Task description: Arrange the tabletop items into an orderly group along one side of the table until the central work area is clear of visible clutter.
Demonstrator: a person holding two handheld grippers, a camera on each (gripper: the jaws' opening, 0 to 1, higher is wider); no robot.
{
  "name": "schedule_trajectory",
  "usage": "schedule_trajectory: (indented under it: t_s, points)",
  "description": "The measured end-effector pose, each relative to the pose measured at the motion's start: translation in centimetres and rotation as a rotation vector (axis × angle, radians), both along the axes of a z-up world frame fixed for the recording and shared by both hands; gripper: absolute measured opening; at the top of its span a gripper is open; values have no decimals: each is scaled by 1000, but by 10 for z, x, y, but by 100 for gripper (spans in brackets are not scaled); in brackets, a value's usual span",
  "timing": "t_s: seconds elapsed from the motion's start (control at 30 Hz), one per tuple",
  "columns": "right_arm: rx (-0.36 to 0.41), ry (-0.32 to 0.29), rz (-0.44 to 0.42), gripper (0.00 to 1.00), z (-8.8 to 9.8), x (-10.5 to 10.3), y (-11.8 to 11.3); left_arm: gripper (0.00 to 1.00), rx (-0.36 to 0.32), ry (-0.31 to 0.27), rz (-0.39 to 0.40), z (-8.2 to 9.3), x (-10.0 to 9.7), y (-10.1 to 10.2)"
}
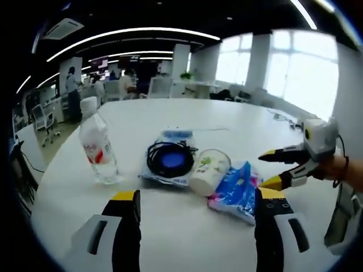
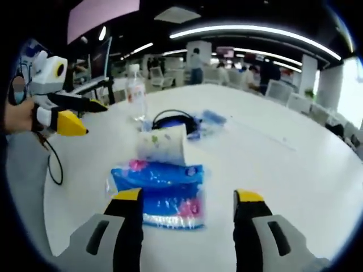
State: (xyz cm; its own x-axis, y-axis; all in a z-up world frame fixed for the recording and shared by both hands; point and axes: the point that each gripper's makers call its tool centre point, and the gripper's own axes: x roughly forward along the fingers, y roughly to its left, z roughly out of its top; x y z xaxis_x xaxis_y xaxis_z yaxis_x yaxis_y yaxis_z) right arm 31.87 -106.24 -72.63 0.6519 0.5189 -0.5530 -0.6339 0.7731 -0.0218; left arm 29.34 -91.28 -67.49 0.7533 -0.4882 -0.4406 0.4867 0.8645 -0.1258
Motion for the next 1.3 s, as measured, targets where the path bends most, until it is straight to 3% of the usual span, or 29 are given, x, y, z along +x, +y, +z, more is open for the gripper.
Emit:
schedule_trajectory:
  t_s: [0.3,0.67,0.93,1.03,1.2,1.3]
  points:
    - [-15,-5,-1,47,-8,4,-3,70,0,107,-27,-33,-22,-32]
    - [-22,15,1,35,-21,8,-6,57,2,144,-29,-52,-22,-52]
    - [-36,19,1,24,-26,9,-8,37,-33,242,-36,-73,-33,-61]
    - [-37,24,6,14,-27,7,-7,30,-62,282,-22,-78,-36,-61]
    - [-36,32,6,10,-29,4,-6,18,-60,289,-36,-79,-38,-63]
    - [-28,38,-3,2,-29,3,-8,13,-60,297,-58,-79,-38,-67]
